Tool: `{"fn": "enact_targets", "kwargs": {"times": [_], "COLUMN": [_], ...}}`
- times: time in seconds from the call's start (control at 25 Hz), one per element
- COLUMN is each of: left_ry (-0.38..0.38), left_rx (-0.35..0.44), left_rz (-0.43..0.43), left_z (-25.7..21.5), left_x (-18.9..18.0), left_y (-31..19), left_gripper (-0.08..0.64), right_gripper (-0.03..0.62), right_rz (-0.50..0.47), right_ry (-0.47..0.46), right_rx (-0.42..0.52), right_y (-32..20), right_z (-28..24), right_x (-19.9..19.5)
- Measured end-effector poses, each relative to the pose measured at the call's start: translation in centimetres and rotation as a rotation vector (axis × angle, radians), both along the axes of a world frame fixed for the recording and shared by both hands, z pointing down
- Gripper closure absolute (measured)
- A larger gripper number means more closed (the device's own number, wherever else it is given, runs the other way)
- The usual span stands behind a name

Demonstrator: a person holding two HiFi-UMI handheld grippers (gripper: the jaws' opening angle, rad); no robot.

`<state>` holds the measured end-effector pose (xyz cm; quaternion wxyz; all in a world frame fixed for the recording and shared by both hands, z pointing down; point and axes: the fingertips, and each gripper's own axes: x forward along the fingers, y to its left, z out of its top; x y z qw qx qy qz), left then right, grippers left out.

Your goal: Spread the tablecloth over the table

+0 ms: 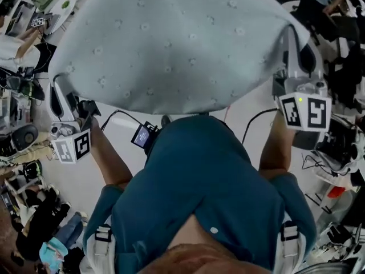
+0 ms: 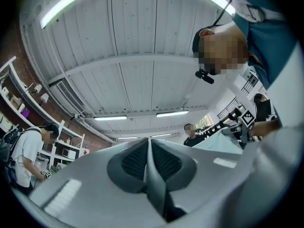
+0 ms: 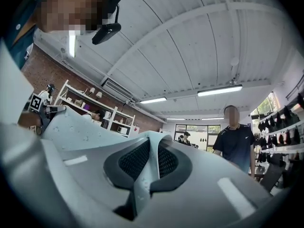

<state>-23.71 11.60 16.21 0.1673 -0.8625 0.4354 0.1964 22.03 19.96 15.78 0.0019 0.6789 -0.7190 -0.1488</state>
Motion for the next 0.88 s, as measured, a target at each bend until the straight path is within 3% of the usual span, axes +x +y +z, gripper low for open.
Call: {"fn": "enact_targets", "kwargs": {"times": [0.16, 0.28, 0.4, 0.88], "left_ry": [-0.042, -0.022, -0.033, -0.041], "left_rx": [-0.099, -0.044, -0.052, -0.053], "left_rz": [-0.039, -0.058, -0.078, -0.069], "left_z": [2.6, 1.8, 3.1, 1.5], "left_x": [-0.1, 3.0, 4.5, 4.3], "left_y": [0.8, -1.4, -2.4, -5.8], "left_gripper": [0.543, 0.543, 0.543, 0.543], "right_gripper": [0.577, 0.577, 0.577, 0.577], "right_rz": [-0.018, -0.053, -0.076, -0.059], "right_ry": [-0.044, -0.019, -0.019, -0.028], "right_rx": [-0.094, -0.046, -0.042, -0.042], "right_y": [-0.5, -3.7, -5.9, -9.3], "right_z": [3.8, 2.6, 3.8, 2.5], "right_x": [0.5, 3.4, 4.7, 4.7]}}
